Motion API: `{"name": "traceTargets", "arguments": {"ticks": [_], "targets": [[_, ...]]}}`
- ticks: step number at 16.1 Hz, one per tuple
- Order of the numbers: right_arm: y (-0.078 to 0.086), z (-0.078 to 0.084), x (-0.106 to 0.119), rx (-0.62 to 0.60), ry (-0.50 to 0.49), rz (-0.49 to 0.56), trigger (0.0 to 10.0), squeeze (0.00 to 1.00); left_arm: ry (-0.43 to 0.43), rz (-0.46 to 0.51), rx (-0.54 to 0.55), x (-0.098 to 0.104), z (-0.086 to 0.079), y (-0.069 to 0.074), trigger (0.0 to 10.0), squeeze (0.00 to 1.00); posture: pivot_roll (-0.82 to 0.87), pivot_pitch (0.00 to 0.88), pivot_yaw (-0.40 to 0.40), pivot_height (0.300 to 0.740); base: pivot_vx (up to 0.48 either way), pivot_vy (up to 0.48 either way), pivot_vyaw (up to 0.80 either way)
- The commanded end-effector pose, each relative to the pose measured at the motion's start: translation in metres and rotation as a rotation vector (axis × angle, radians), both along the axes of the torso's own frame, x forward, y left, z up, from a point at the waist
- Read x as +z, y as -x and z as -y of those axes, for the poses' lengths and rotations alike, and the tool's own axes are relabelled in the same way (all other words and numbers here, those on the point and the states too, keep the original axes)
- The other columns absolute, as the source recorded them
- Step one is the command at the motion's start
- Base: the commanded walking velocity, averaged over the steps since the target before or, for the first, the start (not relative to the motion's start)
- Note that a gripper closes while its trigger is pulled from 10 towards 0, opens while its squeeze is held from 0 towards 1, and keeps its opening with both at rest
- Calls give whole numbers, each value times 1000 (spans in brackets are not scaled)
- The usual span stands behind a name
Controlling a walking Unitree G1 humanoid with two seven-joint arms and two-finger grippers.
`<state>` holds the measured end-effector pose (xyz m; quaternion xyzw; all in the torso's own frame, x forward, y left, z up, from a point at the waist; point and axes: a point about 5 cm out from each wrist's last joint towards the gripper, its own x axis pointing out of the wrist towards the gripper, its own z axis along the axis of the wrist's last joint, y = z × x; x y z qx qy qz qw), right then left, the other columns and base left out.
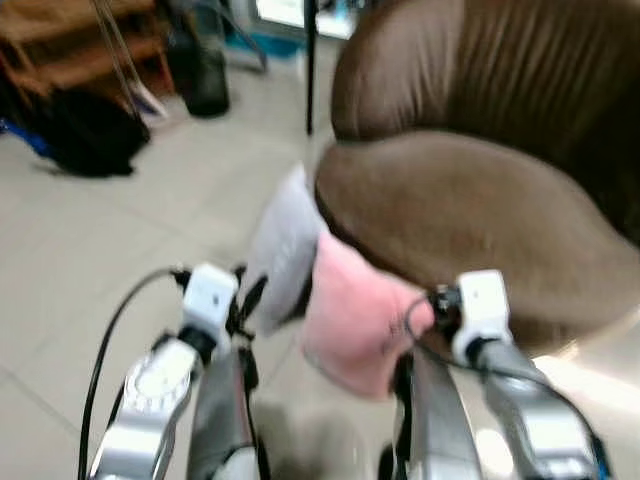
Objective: Move the pillow to the sofa from floor
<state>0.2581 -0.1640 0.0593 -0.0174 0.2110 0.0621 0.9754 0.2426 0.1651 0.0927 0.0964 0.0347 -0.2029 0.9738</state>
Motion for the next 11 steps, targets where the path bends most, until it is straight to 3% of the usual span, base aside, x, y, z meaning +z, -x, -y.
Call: {"name": "traceTargets", "arguments": {"ticks": [1, 2, 4, 6, 7, 9, 11], "targets": [[-7, -8, -5, -23, -103, 16, 10000, 506, 22, 31, -28, 4, -3, 3, 10000, 0, 4, 176, 13, 466, 0, 0, 0], [-13, -11, -4, -51, -177, 39, 10000, 1000, 29, 34, -48, 6, -3, 5, 10000, 0, 11, 180, 26, 466, 0, 0, 0], [-39, -8, -10, -207, -317, 42, 10000, 1000, 45, 62, -139, 19, -2, 12, 10000, 0, 54, 231, 47, 466, 0, 0, 0], [-43, -7, -13, -245, -362, 30, 10000, 1000, 50, 59, -164, 21, -3, 14, 10000, 0, 71, 249, 54, 466, 0, 0, 0], [-48, -2, -17, -307, -398, 35, 10000, 1000, 61, 50, -230, 25, 1, 20, 10000, 0, 109, 269, 75, 466, 0, 0, 0], [-56, 9, -16, -418, -433, 92, 10000, 1000, 82, 36, -351, 38, 6, 32, 10000, 0, 135, 290, 97, 466, 0, 0, 0], [-61, 21, -10, -489, -432, 140, 10000, 1000, 92, 33, -381, 46, 7, 35, 10000, 0, 149, 300, 107, 466, 0, 0, 0]]}}
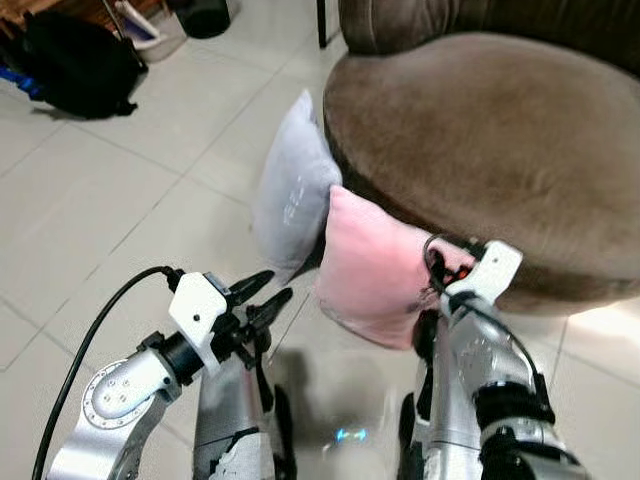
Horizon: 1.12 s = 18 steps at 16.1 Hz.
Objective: Move the pillow to the sofa from floor
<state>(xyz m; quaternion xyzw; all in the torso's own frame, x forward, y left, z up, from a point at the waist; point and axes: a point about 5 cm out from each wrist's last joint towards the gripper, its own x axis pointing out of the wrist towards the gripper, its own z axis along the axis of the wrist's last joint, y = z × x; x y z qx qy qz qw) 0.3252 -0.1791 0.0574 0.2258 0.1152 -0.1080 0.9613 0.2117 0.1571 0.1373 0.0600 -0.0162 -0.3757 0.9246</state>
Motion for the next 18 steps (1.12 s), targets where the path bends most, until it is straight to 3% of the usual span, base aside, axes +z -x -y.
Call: {"name": "traceTargets", "arguments": {"ticks": [1, 6, 9, 13, 14, 15, 18], "targets": [[6, 8, -8, -61, -23, -23, 10000, 1000, -4, -14, -19, 2, -1, 5, 10000, 0, 150, 301, 108, 466, 0, 0, 0], [4, 27, 3, -184, -169, 51, 10000, 1000, 19, -37, -56, 13, 0, 7, 10000, 0, 149, 299, 99, 466, 0, 0, 0], [11, 33, 16, -171, -244, 105, 10000, 1000, 33, -47, -58, 13, 0, 7, 10000, 0, 138, 289, 89, 466, 0, 0, 0], [9, 7, -7, -77, -396, 5, 10000, 1000, 47, -71, -78, 11, 1, 6, 10000, 0, 136, 273, 95, 466, 0, 0, 0], [9, 1, -11, -61, -393, -19, 10000, 376, 47, -73, -81, 11, 1, 6, 10000, 0, 137, 272, 96, 466, 0, 0, 0], [9, -6, -15, -45, -393, -46, 10000, 0, 47, -76, -84, 10, 2, 6, 10000, 0, 141, 272, 95, 466, 0, 0, 0], [4, -22, -12, 2, -453, -31, 10000, 0, 47, -76, -85, 11, 2, 7, 10000, 0, 147, 276, 92, 466, 0, 0, 0]]}}
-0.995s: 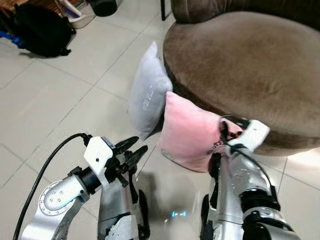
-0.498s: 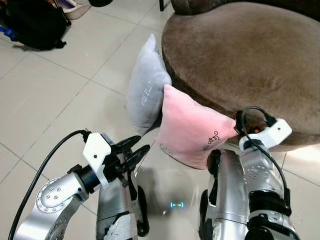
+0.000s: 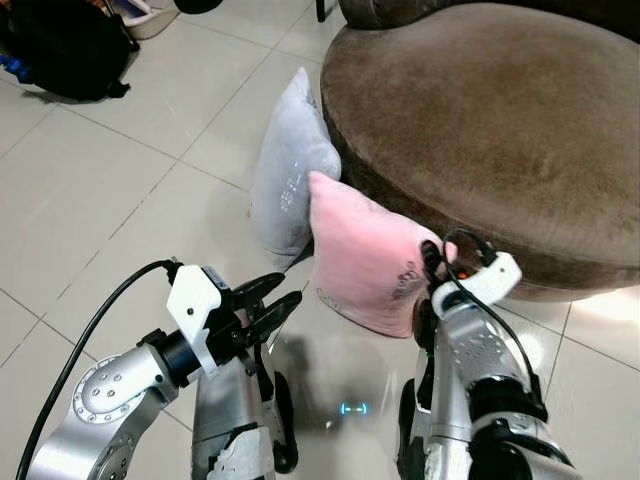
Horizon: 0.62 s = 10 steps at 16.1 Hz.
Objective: Move the pillow to the sofa from floor
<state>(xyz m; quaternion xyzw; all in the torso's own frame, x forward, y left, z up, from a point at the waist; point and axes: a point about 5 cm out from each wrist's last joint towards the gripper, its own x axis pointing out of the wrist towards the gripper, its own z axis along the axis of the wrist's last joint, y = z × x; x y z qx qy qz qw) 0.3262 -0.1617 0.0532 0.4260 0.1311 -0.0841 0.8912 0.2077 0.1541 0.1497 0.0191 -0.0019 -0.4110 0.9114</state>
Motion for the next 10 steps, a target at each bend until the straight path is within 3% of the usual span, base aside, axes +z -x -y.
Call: {"name": "traceTargets", "arguments": {"ticks": [1, 2, 10], "targets": [[2, -6, -7, 2, -44, -14, 2549, 0, -15, -14, -9, -1, -1, 3, 10000, 0, 148, 280, 89, 466, 0, 0, 0], [1, -6, -6, -6, -61, -1, 0, 0, -15, -15, -7, -1, -1, 3, 10000, 0, 149, 281, 88, 466, 0, 0, 0], [1, -4, -12, 3, -41, -1, 0, 0, -22, -17, -5, -3, 3, 0, 10000, 0, 144, 275, 79, 466, 0, 0, 0]]}}
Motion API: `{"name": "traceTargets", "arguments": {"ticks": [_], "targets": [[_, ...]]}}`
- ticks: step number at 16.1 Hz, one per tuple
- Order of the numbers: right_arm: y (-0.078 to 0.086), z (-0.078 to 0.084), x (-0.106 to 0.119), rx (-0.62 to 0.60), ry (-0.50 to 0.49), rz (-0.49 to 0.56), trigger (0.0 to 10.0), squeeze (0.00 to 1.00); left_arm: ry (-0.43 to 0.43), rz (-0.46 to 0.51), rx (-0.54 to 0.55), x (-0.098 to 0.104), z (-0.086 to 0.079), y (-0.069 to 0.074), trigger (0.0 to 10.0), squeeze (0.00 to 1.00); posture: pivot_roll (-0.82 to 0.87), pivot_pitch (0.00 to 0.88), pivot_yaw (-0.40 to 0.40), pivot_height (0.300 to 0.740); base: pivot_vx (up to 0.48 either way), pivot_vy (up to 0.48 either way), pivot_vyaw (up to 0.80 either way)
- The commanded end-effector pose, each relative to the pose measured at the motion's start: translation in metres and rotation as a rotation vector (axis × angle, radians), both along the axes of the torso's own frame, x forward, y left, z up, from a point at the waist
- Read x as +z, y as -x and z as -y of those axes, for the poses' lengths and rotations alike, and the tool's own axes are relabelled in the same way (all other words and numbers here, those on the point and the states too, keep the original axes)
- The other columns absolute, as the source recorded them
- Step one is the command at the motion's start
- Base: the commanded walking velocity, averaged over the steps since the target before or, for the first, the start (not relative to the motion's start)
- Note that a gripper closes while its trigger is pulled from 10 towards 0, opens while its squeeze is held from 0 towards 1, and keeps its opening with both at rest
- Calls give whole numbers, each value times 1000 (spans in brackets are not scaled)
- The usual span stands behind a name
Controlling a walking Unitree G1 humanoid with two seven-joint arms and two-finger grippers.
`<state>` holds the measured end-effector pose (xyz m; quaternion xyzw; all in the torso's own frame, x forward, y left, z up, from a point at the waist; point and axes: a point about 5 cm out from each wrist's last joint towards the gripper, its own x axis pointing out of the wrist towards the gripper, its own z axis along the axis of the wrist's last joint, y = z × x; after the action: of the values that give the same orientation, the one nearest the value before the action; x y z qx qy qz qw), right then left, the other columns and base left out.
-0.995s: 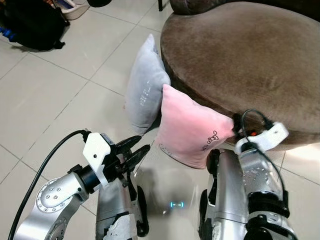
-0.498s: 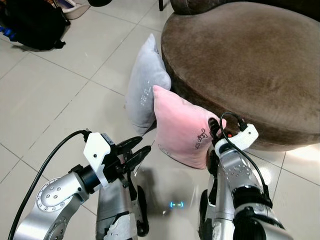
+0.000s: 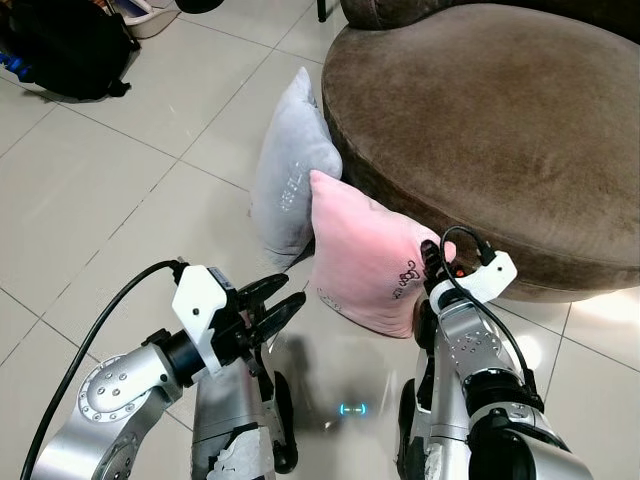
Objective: Move the pillow to the sofa from floor
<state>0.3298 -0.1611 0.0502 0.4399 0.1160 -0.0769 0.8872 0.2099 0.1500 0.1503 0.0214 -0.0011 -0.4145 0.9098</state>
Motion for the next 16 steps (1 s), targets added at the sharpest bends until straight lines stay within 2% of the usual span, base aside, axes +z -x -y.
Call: {"name": "traceTargets", "arguments": {"ticks": [1, 6, 9, 12, 16], "targets": [[4, -4, -8, 12, -13, -31, 0, 0, -18, -14, 3, -2, 0, 2, 10000, 0, 143, 278, 79, 466, 0, 0, 0], [3, -6, -10, 26, -3, -30, 0, 0, -8, 8, 2, 14, 4, 5, 10000, 0, 135, 265, 65, 466, 0, 0, 0], [4, -4, -10, 32, 3, -28, 0, 0, 0, 18, 5, 20, 6, 1, 10000, 0, 130, 251, 59, 466, 0, 0, 0], [3, -2, -10, 52, 19, -32, 0, 0, 7, 13, 14, 17, 4, -8, 10000, 0, 116, 230, 51, 466, 0, 0, 0], [-5, -7, 1, 99, -2, 1, 0, 0, 6, 0, 44, 2, -1, -22, 10000, 0, 107, 206, 36, 466, 0, 0, 0]]}}
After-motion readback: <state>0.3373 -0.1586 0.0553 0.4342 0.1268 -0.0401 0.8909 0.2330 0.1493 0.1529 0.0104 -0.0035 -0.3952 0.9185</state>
